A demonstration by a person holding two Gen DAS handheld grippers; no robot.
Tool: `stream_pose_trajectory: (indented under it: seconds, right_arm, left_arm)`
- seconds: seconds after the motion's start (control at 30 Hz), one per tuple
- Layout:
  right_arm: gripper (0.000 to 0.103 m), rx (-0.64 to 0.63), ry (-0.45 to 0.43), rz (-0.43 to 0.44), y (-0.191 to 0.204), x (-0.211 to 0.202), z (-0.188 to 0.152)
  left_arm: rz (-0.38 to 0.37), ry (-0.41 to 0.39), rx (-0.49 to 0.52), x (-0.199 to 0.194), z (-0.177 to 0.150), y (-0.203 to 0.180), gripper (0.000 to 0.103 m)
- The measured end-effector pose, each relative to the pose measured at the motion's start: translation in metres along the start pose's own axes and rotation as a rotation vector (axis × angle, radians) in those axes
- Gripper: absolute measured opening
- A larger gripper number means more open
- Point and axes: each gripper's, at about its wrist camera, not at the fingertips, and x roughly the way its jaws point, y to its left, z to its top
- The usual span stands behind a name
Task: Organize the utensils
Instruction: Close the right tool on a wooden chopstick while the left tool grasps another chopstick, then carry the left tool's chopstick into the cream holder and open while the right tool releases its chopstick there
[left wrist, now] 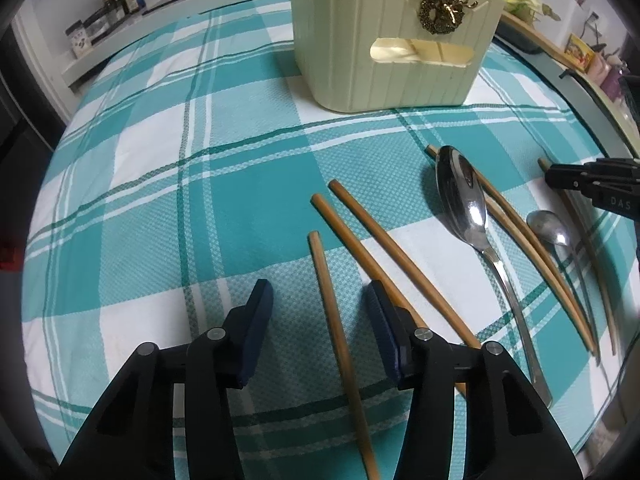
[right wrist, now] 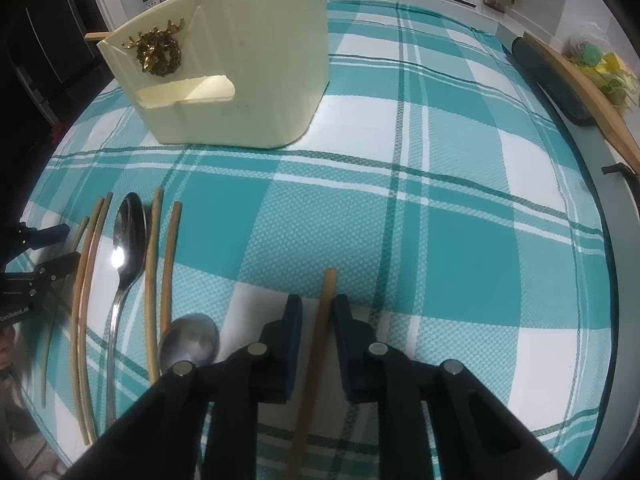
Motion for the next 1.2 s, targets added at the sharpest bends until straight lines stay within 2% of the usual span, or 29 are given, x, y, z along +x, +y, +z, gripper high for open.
stream_pose_trajectory:
  seconds: [0.03, 0.07, 0.1, 0.17, 0.3, 0.5, 0.8, 1.1, 1.2]
  right_arm:
    - [0.009, 0.009, -0.003, -0.001, -0.002, 0.0, 0.0]
    - [0.008, 0.021, -0.007, 0.004, -0.004, 0.0, 0.0]
    - [0.008, 0.032, -0.011, 0.012, -0.006, 0.0, 0.0]
    - [0.008, 0.04, -0.016, 0.016, -0.007, 0.0, 0.0]
    - [0.007, 0.085, -0.057, 0.048, -0.012, -0.002, -0.001]
    - [0.007, 0.145, -0.187, 0.119, -0.018, -0.031, -0.003]
    - [0.007, 0.099, -0.403, 0.169, 0.005, -0.124, -0.005]
    - [0.007, 0.001, -0.578, 0.149, 0.038, -0.199, -0.023]
    - [0.007, -0.049, -0.657, 0.11, 0.052, -0.216, -0.032]
  left_arm:
    - [-0.002, -0.004, -0.001, 0.0, 0.0, -0.001, 0.046]
    - [-0.008, -0.01, -0.001, -0.001, 0.0, -0.001, 0.038]
    - [-0.014, -0.014, 0.0, -0.001, 0.0, -0.002, 0.025]
    - [-0.018, -0.023, 0.002, -0.001, 0.001, -0.002, 0.012]
    - [-0.042, -0.054, -0.036, -0.003, 0.001, 0.004, 0.004]
    - [-0.08, -0.166, -0.102, -0.04, 0.001, 0.017, 0.004]
    - [-0.147, -0.4, -0.136, -0.144, 0.004, 0.029, 0.004]
    - [-0.198, -0.525, -0.132, -0.196, -0.007, 0.025, 0.004]
    - [-0.217, -0.546, -0.129, -0.205, -0.009, 0.021, 0.004]
